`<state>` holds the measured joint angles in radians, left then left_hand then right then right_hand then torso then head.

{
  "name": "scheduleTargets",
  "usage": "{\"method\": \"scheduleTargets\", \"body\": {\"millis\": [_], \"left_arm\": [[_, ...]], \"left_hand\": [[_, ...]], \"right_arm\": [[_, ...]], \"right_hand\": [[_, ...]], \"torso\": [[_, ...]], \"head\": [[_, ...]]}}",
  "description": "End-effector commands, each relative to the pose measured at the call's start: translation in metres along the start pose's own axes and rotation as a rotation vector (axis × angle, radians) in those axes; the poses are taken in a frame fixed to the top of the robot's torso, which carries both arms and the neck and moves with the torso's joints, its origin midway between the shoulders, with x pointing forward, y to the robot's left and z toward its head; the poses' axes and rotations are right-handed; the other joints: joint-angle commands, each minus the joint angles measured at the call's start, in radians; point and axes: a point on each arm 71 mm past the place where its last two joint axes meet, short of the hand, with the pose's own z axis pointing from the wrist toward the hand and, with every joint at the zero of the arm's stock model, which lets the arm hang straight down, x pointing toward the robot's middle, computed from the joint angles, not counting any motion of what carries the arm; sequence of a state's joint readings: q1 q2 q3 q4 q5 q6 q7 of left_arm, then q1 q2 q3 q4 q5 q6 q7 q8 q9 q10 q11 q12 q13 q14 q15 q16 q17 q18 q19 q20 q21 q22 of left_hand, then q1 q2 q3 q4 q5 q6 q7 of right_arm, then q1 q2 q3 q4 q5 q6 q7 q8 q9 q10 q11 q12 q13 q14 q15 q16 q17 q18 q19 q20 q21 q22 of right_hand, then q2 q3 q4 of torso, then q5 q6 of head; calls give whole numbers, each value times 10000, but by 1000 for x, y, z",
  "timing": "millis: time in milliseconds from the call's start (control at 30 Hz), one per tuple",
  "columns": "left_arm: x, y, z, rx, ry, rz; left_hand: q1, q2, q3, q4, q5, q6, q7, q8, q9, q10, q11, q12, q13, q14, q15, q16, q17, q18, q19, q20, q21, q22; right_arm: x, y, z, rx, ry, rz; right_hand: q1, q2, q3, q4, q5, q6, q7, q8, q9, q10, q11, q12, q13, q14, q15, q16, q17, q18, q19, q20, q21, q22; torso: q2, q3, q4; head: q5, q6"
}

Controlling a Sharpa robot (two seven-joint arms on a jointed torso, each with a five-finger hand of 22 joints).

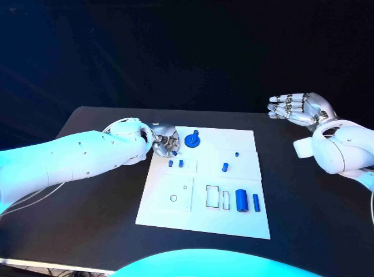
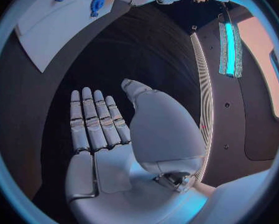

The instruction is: Assemble the parts on the task board

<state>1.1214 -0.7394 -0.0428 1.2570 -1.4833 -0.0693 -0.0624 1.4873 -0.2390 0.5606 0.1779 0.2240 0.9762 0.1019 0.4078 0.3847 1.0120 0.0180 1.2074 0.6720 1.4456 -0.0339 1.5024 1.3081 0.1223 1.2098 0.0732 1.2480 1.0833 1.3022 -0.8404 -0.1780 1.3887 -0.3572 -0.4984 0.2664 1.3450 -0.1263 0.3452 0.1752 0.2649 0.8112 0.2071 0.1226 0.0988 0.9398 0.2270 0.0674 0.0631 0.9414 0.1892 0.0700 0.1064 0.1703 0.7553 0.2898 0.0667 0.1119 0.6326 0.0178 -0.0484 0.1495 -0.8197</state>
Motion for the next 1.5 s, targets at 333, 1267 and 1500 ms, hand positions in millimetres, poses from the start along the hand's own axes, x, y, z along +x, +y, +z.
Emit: {"method": "scheduleTargets", "body": {"millis": [333,1267,1500], "left_arm": [[-1,-1,-4,272,-340,-189],[-6,-3,-7,300,-562,-300],[-6,-4,-8,334,-608,-356]], "left_hand": [[-158,3,103,61,54,71,-9,2,21,133,7,38,70,118,-19,69,323,-65,99,-24,85,50],[-202,-9,149,92,59,99,-24,6,30,130,13,12,36,120,-17,62,311,-53,69,-24,62,7],[-208,-16,158,96,59,94,-23,1,30,131,18,9,39,122,-15,61,313,-50,62,-24,56,-3]], "right_arm": [[1,1,0,-167,121,-5],[2,1,0,-180,124,-8],[1,1,0,-180,121,-10]], "right_hand": [[-54,50,-26,-20,-25,95,776,-34,-12,40,-7,-21,1,74,14,-33,-15,-35,-61,-4,35,-9],[-69,57,-30,-10,-27,97,775,-37,-14,43,-8,-21,1,77,13,-33,-21,-34,-60,-4,36,-17],[-69,57,-30,-10,-27,97,775,-37,-14,43,-8,-21,1,77,13,-33,-21,-34,-60,-4,36,-17]], "torso": [[-3,-8,5],[-2,-7,5],[3,-10,7]], "head": [[-1,20],[19,44],[5,35]]}}
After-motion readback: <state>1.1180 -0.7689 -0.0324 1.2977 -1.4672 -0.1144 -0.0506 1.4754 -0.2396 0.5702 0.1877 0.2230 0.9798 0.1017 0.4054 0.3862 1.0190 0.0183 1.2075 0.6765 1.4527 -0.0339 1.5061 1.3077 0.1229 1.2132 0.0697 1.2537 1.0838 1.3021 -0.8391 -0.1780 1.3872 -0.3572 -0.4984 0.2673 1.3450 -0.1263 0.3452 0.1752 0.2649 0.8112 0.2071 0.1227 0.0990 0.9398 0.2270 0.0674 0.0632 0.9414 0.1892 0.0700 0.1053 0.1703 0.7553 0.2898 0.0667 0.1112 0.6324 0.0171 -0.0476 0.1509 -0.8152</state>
